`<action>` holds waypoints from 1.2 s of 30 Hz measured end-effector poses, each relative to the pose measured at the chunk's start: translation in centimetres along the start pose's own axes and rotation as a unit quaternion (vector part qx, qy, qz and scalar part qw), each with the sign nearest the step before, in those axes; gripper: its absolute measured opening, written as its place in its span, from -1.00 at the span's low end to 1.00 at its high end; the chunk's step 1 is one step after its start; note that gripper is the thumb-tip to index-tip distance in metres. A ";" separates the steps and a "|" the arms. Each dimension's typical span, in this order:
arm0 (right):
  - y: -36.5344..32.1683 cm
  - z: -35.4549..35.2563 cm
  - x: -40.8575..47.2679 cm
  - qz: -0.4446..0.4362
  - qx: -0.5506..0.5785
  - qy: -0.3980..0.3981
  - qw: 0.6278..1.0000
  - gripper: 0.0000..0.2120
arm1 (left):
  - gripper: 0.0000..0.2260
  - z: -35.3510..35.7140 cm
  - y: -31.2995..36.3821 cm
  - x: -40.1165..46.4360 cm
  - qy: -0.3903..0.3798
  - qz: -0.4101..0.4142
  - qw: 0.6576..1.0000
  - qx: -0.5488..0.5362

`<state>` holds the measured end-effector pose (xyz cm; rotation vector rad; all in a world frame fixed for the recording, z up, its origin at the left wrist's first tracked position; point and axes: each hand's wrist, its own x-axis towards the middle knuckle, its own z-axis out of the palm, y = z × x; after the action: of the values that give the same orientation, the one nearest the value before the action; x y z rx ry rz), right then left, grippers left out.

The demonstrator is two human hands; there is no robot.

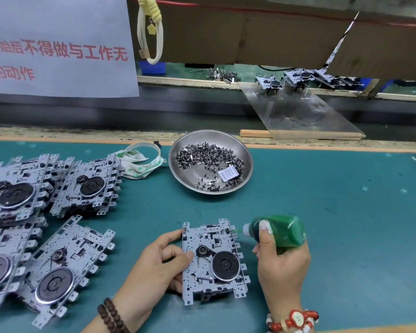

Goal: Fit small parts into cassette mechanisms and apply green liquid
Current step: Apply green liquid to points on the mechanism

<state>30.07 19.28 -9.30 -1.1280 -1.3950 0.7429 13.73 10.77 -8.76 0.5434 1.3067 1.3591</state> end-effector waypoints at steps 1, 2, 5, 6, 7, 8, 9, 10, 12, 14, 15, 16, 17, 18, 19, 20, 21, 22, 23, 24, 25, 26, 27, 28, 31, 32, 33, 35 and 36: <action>0.0 0.0 0.0 -0.001 0.000 0.000 1.000 -0.58 | -0.69 0.0 0.0 0.0 0.000 0.000 1.000 0.001; -0.1 0.0 0.0 -0.001 0.000 0.000 1.000 -0.57 | -0.69 0.0 0.0 0.0 0.000 0.000 1.000 0.001; -0.2 0.0 0.0 -0.003 -0.001 -0.003 1.000 -0.55 | -0.68 0.0 0.0 0.0 -0.002 0.000 1.000 0.005; -0.2 0.0 0.0 -0.004 -0.002 -0.004 1.000 -0.54 | -0.68 0.0 -0.1 0.0 -0.002 0.001 1.000 0.006; -0.3 0.1 0.0 -0.006 -0.003 -0.006 1.000 -0.54 | -0.67 0.0 -0.1 0.0 -0.003 0.001 1.000 0.006; -0.3 0.0 -0.1 -0.008 -0.004 -0.007 1.000 -0.54 | -0.67 0.0 -0.1 0.0 -0.003 0.001 1.000 0.006; -0.3 0.0 -0.1 -0.010 -0.005 -0.008 1.000 -0.54 | -0.67 0.0 -0.1 0.0 -0.003 0.000 1.000 0.006; -0.2 -0.1 -0.1 -0.009 -0.005 -0.006 1.000 -0.54 | -0.67 0.0 -0.1 0.0 -0.002 0.000 1.000 0.006; -0.2 -0.2 -0.1 -0.005 -0.002 -0.003 1.000 -0.54 | -0.67 0.0 -0.1 0.0 -0.002 0.001 1.000 0.007; -0.3 -0.1 -0.1 0.001 0.005 -0.004 1.000 -0.54 | -0.68 -0.1 -0.1 0.0 -0.001 0.003 1.000 0.010; -0.4 0.0 0.0 0.003 0.007 -0.006 1.000 -0.53 | -0.68 -0.1 -0.1 0.0 -0.001 0.003 1.000 0.010; -0.4 0.0 0.0 0.006 0.011 -0.007 1.000 -0.52 | -0.68 0.0 -0.1 0.1 -0.001 0.003 1.000 0.011; -0.4 0.1 0.0 0.009 0.016 -0.006 1.000 -0.52 | -0.68 0.0 -0.2 0.1 -0.001 0.004 1.000 0.013; -0.4 0.0 0.0 0.015 0.022 -0.003 1.000 -0.51 | -0.68 0.0 -0.2 0.1 0.000 0.005 1.000 0.015; -0.4 -0.1 0.0 0.023 0.031 0.005 0.999 -0.52 | -0.68 0.0 -0.2 0.1 0.001 0.007 1.000 0.018; -0.4 -0.2 0.0 0.033 0.043 0.012 0.998 -0.53 | -0.67 0.0 -0.3 0.1 0.003 0.011 1.000 0.023; -0.5 -0.3 0.0 0.045 0.058 0.018 0.997 -0.55 | -0.67 0.0 -0.3 0.0 0.006 0.017 0.999 0.031; -0.6 -0.4 0.0 0.057 0.075 0.019 0.995 -0.57 | -0.66 0.1 -0.4 0.0 0.009 0.024 0.999 0.041; -0.7 -0.5 0.0 0.065 0.088 0.016 0.994 -0.59 | -0.65 0.3 -0.5 0.0 0.012 0.031 0.998 0.050; -0.9 -0.5 -0.1 0.070 0.097 0.012 0.993 -0.61 | -0.65 0.4 -0.5 0.0 0.017 0.038 0.997 0.057; -1.1 -0.6 -0.2 0.073 0.106 0.007 0.992 -0.62 | -0.64 0.5 -0.6 0.0 0.021 0.044 0.997 0.065; -1.4 -0.6 -0.3 0.078 0.117 0.004 0.990 -0.63 | -0.63 0.6 -0.6 0.0 0.025 0.048 0.996 0.072; -1.6 -0.6 -0.6 0.087 0.130 0.001 0.988 -0.62 | -0.63 0.7 -0.6 0.1 0.028 0.051 0.995 0.077; -1.8 -0.6 -0.8 0.098 0.145 -0.002 0.985 -0.60 | -0.63 0.7 -0.6 0.1 0.029 0.051 0.995 0.080; -2.3 -0.4 -1.8 0.134 0.188 -0.029 0.973 -0.63 | -0.63 0.6 -0.6 0.1 0.022 0.041 0.996 0.076; -2.3 -0.2 -2.1 0.147 0.192 -0.042 0.969 -0.68 | -0.63 0.5 -0.6 0.1 0.018 0.039 0.996 0.073; -2.3 -0.1 -2.5 0.158 0.195 -0.054 0.967 -0.74 | -0.63 0.4 -0.5 0.1 0.013 0.036 0.997 0.068; -2.3 0.1 -3.1 0.176 0.192 -0.069 0.963 -0.83 | -0.62 0.3 -0.5 0.0 0.002 0.032 0.998 0.056; -2.3 0.2 -3.4 0.182 0.186 -0.071 0.963 -0.84 | -0.62 0.2 -0.5 0.0 -0.003 0.031 0.998 0.051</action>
<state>29.04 15.38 -8.44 -1.0554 -1.1087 1.3137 14.07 10.71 -9.11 0.6630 1.3693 1.3455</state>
